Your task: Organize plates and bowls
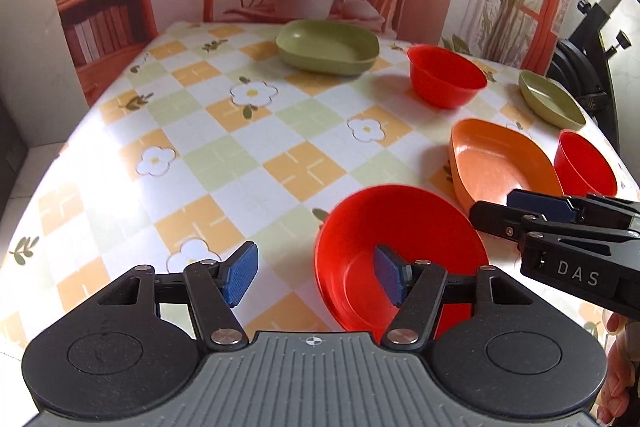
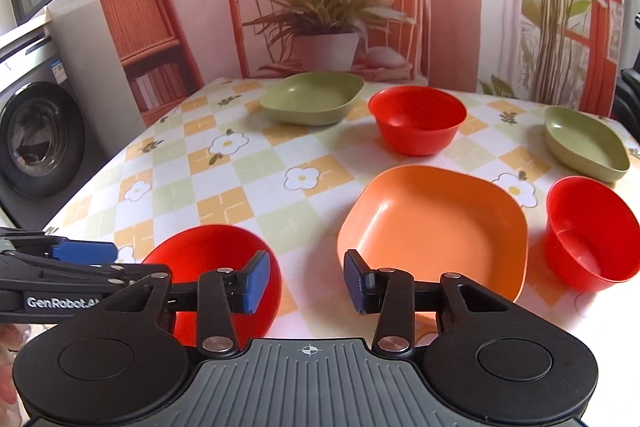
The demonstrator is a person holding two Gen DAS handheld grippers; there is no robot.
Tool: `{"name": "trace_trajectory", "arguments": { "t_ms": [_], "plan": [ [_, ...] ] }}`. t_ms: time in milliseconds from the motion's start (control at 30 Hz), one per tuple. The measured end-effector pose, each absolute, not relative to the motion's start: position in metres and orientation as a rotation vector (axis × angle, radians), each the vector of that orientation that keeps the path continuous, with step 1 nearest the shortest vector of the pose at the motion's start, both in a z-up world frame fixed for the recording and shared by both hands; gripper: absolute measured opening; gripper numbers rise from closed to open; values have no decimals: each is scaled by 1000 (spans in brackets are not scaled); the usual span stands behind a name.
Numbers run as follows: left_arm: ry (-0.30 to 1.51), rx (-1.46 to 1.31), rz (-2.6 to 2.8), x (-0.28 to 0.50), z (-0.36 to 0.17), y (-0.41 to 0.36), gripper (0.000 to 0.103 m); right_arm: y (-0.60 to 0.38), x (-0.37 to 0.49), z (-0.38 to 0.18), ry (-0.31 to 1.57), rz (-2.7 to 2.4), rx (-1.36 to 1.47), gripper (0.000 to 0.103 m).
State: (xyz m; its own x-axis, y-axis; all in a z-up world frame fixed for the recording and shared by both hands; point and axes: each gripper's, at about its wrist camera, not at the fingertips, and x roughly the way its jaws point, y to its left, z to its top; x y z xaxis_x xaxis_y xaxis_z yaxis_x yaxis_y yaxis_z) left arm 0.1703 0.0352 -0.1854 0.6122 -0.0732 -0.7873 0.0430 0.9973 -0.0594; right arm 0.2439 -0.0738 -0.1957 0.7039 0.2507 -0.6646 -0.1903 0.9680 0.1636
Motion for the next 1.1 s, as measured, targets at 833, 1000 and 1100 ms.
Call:
{"name": "trace_trajectory", "arguments": {
  "t_ms": [833,1000,1100],
  "plan": [
    [947,-100,-107,170,-196,34,15,-69,244,-206,843,321,117,9],
    [889,-66,-143,173,-174,27,15,-80,248,-186,798,305,150,9],
    [839,-53,-169,176,-152,21,15,-90,251,-171,774,297,183,9]
  ]
}}
